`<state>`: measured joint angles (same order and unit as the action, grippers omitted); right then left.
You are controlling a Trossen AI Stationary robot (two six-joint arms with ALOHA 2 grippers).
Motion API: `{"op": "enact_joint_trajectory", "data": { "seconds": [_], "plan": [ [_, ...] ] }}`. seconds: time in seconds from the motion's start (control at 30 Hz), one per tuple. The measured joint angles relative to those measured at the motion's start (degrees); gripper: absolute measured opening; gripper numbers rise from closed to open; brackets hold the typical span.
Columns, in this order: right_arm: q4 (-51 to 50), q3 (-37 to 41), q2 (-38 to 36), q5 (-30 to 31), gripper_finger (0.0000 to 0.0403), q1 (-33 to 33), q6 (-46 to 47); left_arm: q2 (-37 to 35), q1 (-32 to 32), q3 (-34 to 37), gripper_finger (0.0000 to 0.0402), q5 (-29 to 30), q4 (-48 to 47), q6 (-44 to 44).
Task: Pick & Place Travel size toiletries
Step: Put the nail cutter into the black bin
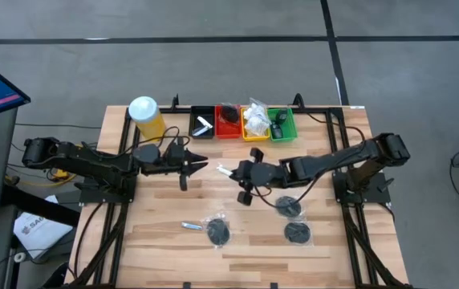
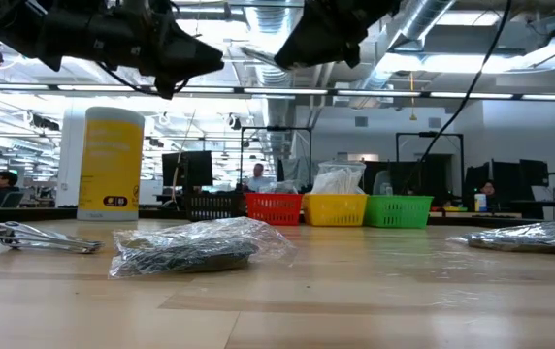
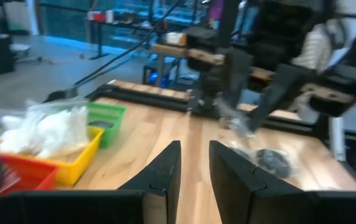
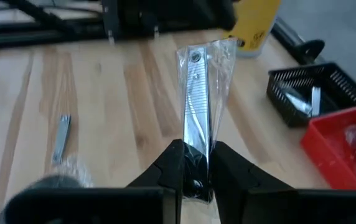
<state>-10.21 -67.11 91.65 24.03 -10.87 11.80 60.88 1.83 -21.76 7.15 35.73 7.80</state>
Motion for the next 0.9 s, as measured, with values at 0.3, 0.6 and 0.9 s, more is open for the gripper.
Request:
{"op": "enact_joint_trajectory", "data": {
  "seconds": [0.3, 0.6, 0.9],
  "plan": [
    [5.7, 0.0, -0.1, -1.6, 0.0047, 0.5, -3.3, 0.0, 0.0, 0.0, 0.0116, -3.0, 2.2, -1.8],
    [10.9, 0.0, -0.2, -2.8, 0.0047, 1.1, -5.8, 0.0, 0.0, 0.0, 0.0187, -8.0, 6.3, -4.6],
    [16.5, 0.0, -0.2, -7.6, 0.0048, 3.0, -6.9, 0.0, 0.0, 0.0, 0.0204, -8.1, 10.0, -6.0]
  ]
}}
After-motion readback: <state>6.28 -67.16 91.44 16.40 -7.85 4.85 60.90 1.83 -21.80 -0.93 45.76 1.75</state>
